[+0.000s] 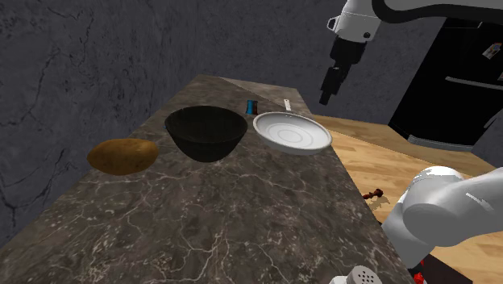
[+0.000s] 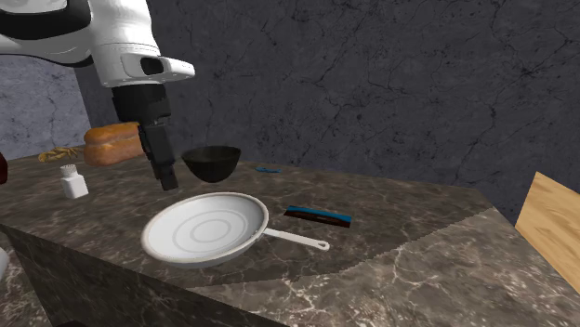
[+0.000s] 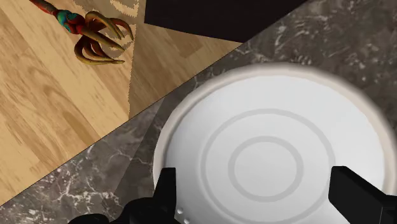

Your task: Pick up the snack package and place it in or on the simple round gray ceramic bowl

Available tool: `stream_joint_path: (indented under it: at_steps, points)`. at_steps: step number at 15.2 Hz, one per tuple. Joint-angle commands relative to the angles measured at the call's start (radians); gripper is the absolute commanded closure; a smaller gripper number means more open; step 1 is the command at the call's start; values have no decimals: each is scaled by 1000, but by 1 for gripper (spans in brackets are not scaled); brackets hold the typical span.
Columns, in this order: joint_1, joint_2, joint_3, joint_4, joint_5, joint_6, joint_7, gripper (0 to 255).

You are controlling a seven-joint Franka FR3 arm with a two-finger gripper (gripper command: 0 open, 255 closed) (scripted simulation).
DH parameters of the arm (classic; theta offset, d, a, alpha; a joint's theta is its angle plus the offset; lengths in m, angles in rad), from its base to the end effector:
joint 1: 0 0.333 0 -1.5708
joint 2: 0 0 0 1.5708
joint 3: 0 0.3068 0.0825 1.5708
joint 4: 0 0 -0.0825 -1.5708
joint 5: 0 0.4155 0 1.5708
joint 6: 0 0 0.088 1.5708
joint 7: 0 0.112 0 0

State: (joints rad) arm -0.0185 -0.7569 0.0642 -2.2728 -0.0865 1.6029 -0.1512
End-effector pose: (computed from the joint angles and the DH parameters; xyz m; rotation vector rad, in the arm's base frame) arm 0.3571 0.0130 0.6141 2.9915 0.2705 0.1170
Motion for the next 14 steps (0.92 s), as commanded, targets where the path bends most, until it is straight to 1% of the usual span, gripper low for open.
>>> stream_joint_path:
  at_steps: [1,7,14]
  points:
    - [0,0,0,0,0,0,0,0]
    - [-56,234,67,112,43,93,227,0]
    - [-110,518,112,304,53,157,477,0]
